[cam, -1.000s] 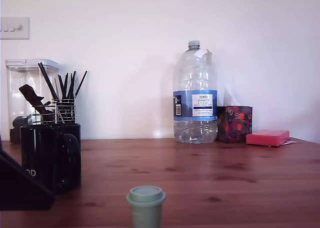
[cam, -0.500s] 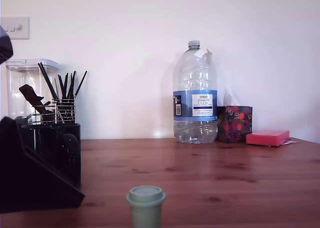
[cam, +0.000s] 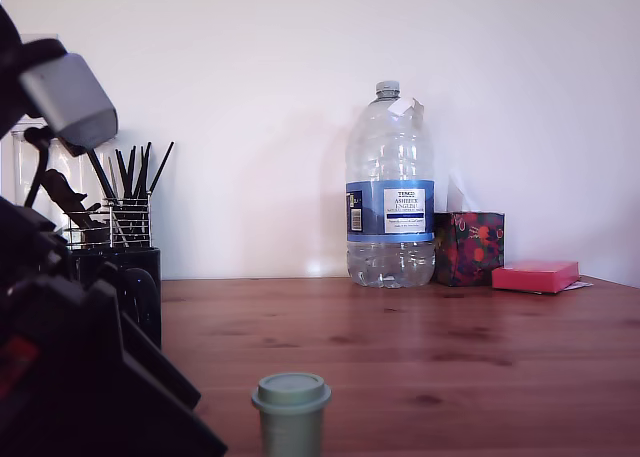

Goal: Pick up the coffee capsules from the table one by one and drop them inside the nearest coffee cup

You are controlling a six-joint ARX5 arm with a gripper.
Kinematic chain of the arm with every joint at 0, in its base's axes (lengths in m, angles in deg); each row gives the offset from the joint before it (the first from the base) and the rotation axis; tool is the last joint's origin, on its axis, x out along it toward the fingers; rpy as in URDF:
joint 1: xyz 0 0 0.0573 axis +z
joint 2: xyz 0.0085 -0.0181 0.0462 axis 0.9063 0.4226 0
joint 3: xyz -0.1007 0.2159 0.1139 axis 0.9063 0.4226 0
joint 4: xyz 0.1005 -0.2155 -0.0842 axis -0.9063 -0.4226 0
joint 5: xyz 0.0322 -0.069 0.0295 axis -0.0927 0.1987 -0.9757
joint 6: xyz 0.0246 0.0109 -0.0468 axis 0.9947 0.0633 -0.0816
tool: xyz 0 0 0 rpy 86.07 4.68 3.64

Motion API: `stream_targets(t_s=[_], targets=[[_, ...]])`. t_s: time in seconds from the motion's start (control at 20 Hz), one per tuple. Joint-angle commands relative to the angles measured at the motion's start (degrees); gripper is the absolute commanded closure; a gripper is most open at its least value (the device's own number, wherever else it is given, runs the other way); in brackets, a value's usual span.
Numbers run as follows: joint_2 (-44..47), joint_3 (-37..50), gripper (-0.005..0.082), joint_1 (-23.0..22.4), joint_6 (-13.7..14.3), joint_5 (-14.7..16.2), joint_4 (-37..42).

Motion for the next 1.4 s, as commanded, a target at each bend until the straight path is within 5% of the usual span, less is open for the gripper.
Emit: stream_targets(t_s=[0.0, 0.45, 0.6, 1.35], targets=[[1.5, -1.1, 0.0198, -0.3, 1.5, -0.1, -0.4], [4.9, -6.5, 0.0201, -1.0, 7.2, 0.7, -4.0], [6.3, -8.5, 0.0201, -1.7, 7.0, 4.9, -4.1], [18.0, -14.6, 0.0202, -1.8, 3.0, 5.0, -2.4]])
